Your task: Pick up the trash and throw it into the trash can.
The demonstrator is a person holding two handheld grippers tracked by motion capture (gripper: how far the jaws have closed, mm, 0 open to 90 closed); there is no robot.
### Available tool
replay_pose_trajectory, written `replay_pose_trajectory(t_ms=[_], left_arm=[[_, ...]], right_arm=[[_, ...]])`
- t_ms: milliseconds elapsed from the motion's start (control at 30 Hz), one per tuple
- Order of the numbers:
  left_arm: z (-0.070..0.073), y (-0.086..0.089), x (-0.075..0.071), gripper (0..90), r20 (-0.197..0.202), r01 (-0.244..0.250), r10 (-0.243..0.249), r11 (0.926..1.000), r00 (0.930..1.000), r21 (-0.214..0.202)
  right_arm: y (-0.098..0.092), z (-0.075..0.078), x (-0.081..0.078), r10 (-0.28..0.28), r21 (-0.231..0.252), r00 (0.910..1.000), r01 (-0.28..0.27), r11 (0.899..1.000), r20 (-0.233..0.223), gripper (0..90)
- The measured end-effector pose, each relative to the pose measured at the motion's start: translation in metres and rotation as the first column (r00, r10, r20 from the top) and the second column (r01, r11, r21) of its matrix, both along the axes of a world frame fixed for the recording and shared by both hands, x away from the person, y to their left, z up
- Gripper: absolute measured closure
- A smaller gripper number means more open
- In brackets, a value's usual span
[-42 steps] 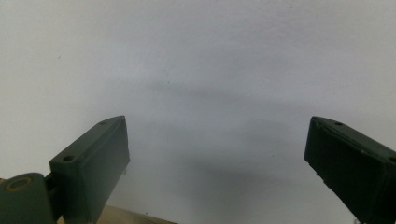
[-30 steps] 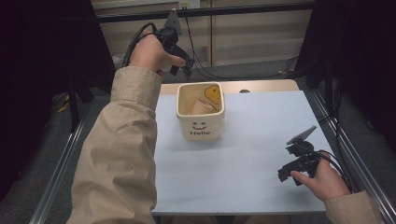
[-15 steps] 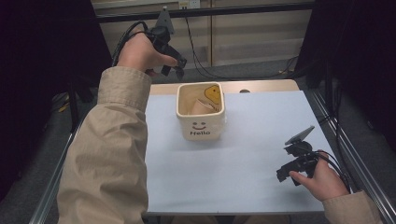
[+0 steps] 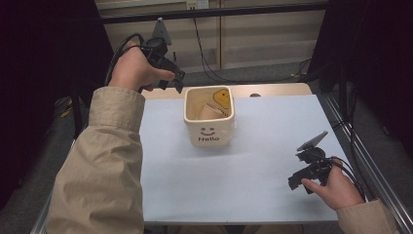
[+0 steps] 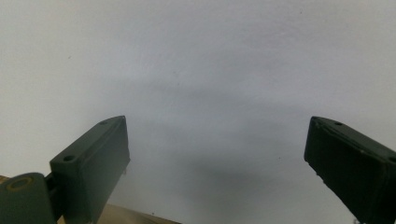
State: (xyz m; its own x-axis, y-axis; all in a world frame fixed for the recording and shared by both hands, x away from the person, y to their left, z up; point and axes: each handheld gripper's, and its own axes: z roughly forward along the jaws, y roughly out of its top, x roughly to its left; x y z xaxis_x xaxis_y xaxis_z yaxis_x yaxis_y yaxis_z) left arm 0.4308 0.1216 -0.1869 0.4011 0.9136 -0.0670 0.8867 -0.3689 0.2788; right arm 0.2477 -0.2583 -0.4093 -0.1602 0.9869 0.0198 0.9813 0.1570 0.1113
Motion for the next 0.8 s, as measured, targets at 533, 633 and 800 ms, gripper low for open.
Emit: replay_pose_trajectory(t_ms=[533, 633, 800], left_arm=[[-0.035, 0.031, -0.018, 5.6, 0.023, 0.003, -0.002, 0.9997, 0.9997, -0.025], [-0.049, 0.042, -0.023, 5.7, 0.007, -0.009, 0.010, 0.9995, 0.9999, -0.032], [-0.065, 0.053, -0.029, 5.7, -0.003, -0.028, 0.028, 0.9988, 0.9996, -0.040]], right_arm=[[0.002, 0.001, -0.001, -0.002, 0.009, 1.0000, 0.001, 1.000, 0.006, 6.7], [0.001, -0.001, -0.002, -0.001, 0.001, 1.0000, 0.001, 1.000, 0.005, 6.7], [-0.001, -0.001, -0.002, -0.008, 0.005, 1.0000, 0.008, 1.000, 0.003, 6.6]])
